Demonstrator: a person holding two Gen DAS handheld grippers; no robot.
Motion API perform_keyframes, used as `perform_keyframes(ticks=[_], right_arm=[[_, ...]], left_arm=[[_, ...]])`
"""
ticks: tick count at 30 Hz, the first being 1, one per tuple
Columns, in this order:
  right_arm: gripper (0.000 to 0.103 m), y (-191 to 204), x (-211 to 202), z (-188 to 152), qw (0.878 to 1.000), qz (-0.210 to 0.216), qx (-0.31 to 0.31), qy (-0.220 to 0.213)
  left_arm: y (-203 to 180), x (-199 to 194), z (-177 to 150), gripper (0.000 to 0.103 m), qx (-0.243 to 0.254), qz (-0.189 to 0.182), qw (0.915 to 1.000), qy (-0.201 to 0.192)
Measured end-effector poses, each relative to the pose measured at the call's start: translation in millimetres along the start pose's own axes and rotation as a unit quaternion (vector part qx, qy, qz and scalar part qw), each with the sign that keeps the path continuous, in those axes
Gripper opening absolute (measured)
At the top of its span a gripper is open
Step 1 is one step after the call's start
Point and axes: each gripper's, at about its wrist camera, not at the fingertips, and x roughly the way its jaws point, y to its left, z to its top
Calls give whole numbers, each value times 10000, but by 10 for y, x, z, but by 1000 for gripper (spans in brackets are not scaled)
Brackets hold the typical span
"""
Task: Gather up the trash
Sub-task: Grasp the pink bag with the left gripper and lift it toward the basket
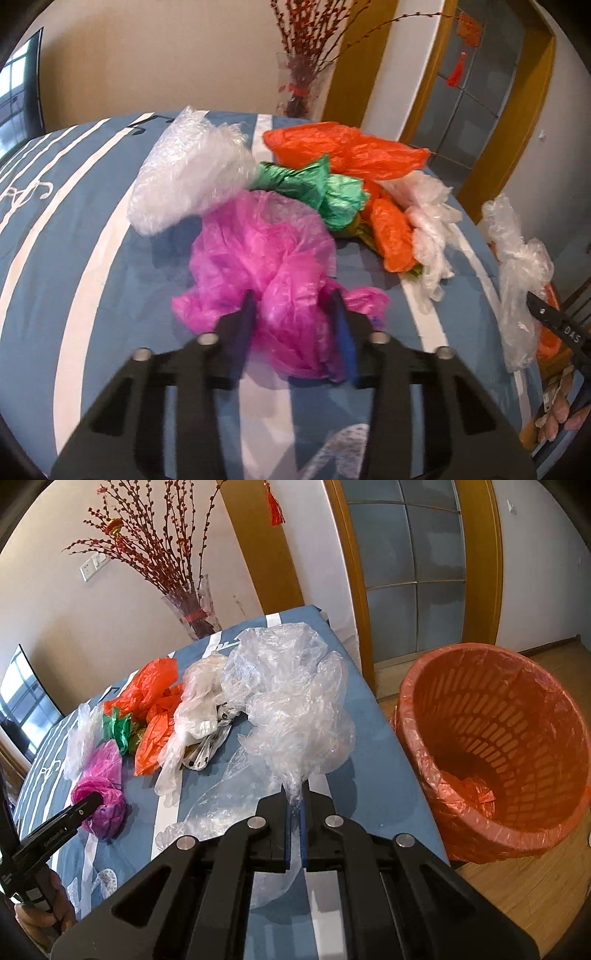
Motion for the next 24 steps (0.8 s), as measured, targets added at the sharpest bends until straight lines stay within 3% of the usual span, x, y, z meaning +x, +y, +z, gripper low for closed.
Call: perform_keyframes(ticks=[5, 24], right_arm=[[4, 10, -88, 7, 10000, 14, -30, -83], [4, -270, -657, 27, 9974, -119, 24, -709]], left_arm=[[-53, -132, -23, 27, -3, -107, 9999, -125], [-829, -638, 79, 27, 508, -895, 9930, -585]])
